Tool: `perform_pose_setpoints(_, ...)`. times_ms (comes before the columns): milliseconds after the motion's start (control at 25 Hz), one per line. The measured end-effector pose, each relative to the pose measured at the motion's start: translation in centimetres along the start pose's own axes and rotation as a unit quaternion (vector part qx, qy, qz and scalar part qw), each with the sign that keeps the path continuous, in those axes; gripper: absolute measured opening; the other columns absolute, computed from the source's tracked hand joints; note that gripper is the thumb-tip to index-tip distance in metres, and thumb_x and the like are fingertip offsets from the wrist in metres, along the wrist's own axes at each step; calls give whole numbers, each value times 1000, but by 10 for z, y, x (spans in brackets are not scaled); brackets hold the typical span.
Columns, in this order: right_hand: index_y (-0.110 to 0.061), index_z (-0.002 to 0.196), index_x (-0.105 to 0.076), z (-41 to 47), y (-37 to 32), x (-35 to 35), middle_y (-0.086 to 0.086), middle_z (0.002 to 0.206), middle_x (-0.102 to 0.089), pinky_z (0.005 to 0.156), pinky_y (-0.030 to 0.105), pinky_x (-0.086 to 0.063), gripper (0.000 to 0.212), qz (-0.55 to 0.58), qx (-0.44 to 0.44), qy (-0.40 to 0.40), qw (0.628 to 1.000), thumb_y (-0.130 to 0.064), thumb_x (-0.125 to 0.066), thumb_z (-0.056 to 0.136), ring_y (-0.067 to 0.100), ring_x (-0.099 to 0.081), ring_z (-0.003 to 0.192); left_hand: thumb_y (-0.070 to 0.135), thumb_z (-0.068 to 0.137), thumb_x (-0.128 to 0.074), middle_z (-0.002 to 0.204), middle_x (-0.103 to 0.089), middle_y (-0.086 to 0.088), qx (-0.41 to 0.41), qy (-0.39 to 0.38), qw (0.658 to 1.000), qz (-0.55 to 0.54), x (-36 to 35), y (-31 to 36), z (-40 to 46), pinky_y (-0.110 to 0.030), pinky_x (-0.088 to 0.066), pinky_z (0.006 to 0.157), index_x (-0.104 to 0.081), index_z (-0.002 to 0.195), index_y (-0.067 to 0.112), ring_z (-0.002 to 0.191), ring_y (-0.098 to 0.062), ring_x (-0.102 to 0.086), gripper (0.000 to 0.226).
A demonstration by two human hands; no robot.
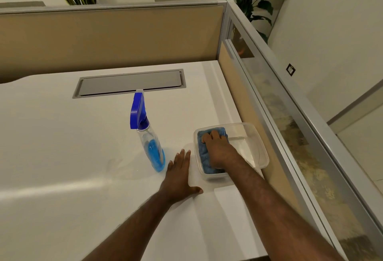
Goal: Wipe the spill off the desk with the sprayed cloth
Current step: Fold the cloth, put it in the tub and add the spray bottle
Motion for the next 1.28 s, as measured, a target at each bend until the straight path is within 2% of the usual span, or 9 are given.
perform_pose_setpoints(160, -15, 134, -39, -4, -4, 8, 9, 134, -39, 90, 41, -49, 60, 21, -10, -21, 1000, -11, -67, 80, 32, -49, 117, 60, 76, -68, 163, 12, 2, -23, 6, 1000, -1, 6, 2, -19, -33, 2, 115, 8, 151, 26, 149, -16, 8, 112)
perform_pose_setpoints(320, -28, 113, -55, -23, -35, 34, -8, 101, -62, 63, 27, -46, 30, 160, 22, 196, 967, -32, -65, 85, 10, -56, 79, 55, 85, -60, 153, -38, 8, -23, 51, 998, 17, 17, -11, -60, -30, -26, 112, -41, 139, 33, 138, -12, -34, 62)
perform_pose_setpoints(440, -37, 113, -49, -28, -78, 30, -14, 103, -60, 63, 21, -49, 48, 311, 41, 245, 918, -63, -64, 75, 4, -58, 83, 58, 82, -60, 124, -59, 10, 50, 138, 989, 19, 35, -41, -93, -21, -38, 95, -55, 117, 33, 109, -7, -52, 43)
perform_pose_setpoints(520, -36, 127, -41, -26, -104, 17, -10, 123, -58, 78, 24, -52, 72, 350, 32, 231, 907, -73, -61, 69, 7, -58, 102, 64, 78, -60, 136, -51, 6, 84, 171, 981, 22, 43, -67, -105, -26, -36, 103, -48, 127, 29, 123, -12, -45, 63)
perform_pose_setpoints(600, -31, 141, -29, -21, -124, 2, -5, 145, -45, 98, 32, -46, 92, 330, 18, 204, 921, -79, -56, 67, 14, -50, 126, 75, 75, -52, 162, -14, 1, 123, 142, 981, 45, 46, -89, -105, -41, -15, 118, -21, 149, 24, 147, -22, -13, 95)
perform_pose_setpoints(720, -23, 145, -29, -15, -144, -10, 1, 146, -47, 94, 29, -44, 92, 306, -4, 229, 924, -73, -57, 73, 20, -51, 127, 87, 71, -37, 154, 26, 6, 148, 91, 983, 61, 49, -106, -88, -51, 7, 116, 12, 151, 28, 147, -23, 18, 111)
perform_pose_setpoints(920, -17, 123, -49, -13, -143, -3, 3, 109, -68, 73, 19, -43, 50, 306, -23, 304, 902, -45, -65, 85, 18, -66, 93, 91, 67, -32, 161, 18, 4, 125, 53, 989, 64, 44, -115, -69, -56, 4, 116, 10, 151, 31, 148, -23, 16, 111)
perform_pose_setpoints(1200, -20, 123, -50, -63, -74, 50, -7, 103, -64, 71, 10, -43, 53, 337, -86, 428, 834, -48, -68, 82, 8, -58, 87, 89, 67, -35, 163, 11, 6, 118, 68, 989, 58, 40, -121, -66, -56, -1, 117, 4, 152, 32, 149, -22, 12, 109)
perform_pose_setpoints(1280, -17, 123, -51, -85, -41, 70, 0, 110, -67, 78, 25, -54, 55, 338, -101, 462, 814, -45, -71, 80, 14, -63, 93, 87, 69, -37, 162, 12, 6, 113, 63, 990, 57, 39, -120, -66, -56, -1, 117, 4, 152, 31, 148, -23, 12, 107)
Point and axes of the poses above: each hand's wrist, its own z-axis towards the middle knuckle, its own x-axis out of the back of the hand, y = z × x, the point moved 4 cm from there along z, towards the middle knuckle
